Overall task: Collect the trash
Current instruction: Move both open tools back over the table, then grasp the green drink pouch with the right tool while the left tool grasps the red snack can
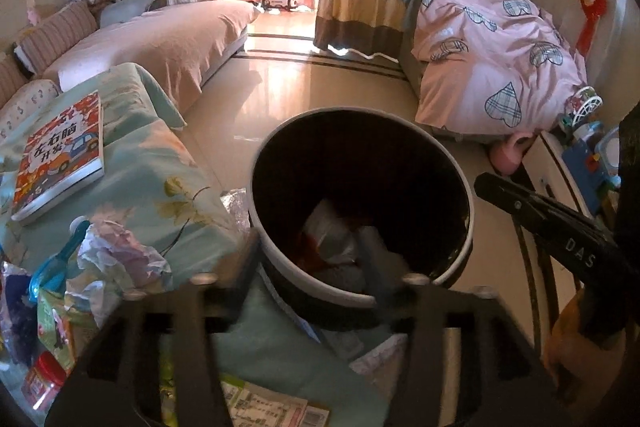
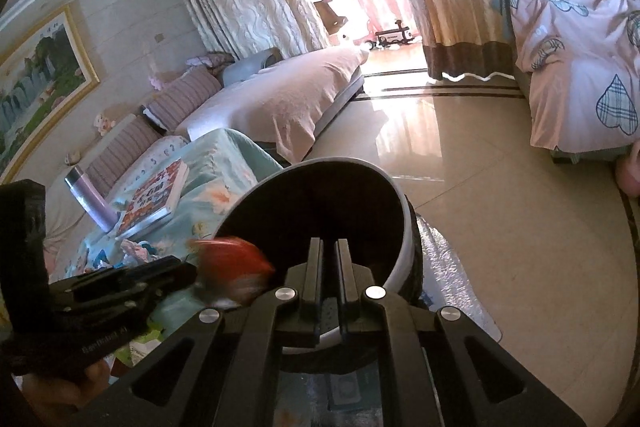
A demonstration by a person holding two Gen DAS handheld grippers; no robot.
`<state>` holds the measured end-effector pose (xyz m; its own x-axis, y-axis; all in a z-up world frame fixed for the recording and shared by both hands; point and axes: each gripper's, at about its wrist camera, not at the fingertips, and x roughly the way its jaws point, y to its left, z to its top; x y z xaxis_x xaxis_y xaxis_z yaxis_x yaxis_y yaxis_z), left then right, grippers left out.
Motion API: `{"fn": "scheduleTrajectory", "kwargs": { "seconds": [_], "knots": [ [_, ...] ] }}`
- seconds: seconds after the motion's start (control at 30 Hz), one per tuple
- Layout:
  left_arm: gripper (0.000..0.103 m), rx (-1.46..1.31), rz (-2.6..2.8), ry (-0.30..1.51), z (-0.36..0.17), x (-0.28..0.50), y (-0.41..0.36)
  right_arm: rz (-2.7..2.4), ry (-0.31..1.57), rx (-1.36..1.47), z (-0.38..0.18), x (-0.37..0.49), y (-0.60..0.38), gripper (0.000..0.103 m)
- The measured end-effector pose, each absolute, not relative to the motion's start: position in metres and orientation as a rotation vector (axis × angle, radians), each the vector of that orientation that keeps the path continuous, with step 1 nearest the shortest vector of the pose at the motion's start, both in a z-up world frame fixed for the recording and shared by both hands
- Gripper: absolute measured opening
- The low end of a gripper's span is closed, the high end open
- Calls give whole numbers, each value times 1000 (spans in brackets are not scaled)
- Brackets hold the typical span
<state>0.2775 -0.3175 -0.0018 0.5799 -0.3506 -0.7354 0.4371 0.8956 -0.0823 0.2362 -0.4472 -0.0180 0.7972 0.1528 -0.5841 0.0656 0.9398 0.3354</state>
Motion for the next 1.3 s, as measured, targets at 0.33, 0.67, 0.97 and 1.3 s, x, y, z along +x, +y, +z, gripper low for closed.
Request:
{"fn": "scheduleTrajectory", "kwargs": {
  "seconds": [0.33, 0.67, 0.97, 1.3],
  "knots": [
    [65, 68, -459, 808, 9, 251, -287, 56, 639, 410, -18, 212, -442, 37],
    [65, 24, -422, 800, 6, 201, -223, 158, 653, 422, -23, 183, -394, 70],
    [65, -28, -345, 814, -6, 173, -161, 218, 681, 405, -31, 165, -354, 71],
    [65, -10, -287, 838, -21, 160, -107, 287, 710, 338, -37, 159, -318, 71]
  ]
}}
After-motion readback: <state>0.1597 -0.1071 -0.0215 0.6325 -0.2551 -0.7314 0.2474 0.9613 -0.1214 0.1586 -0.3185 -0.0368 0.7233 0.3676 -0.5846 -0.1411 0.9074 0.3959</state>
